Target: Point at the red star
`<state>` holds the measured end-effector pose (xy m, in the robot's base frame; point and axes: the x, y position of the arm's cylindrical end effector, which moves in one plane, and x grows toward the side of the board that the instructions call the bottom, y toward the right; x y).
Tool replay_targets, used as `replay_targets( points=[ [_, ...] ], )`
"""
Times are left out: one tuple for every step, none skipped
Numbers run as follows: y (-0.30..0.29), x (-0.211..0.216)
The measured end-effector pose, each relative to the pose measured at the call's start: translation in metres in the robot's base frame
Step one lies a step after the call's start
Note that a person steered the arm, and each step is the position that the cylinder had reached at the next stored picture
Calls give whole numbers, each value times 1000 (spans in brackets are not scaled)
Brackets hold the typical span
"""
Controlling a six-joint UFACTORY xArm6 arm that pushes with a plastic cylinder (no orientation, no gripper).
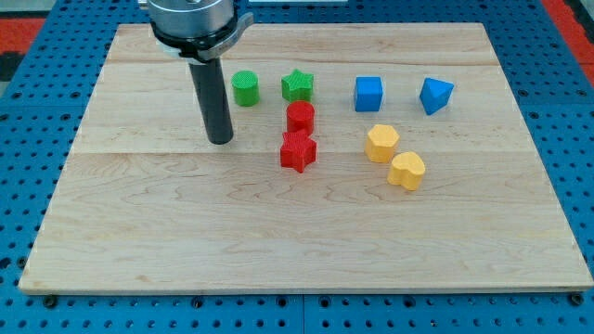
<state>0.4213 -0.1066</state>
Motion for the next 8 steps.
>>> replay_targets(
  points=[
    [-18,0],
    [-27,0],
    [2,36],
    [29,120],
    [104,119],
    [161,86],
    [158,70],
    [155,48]
  ],
)
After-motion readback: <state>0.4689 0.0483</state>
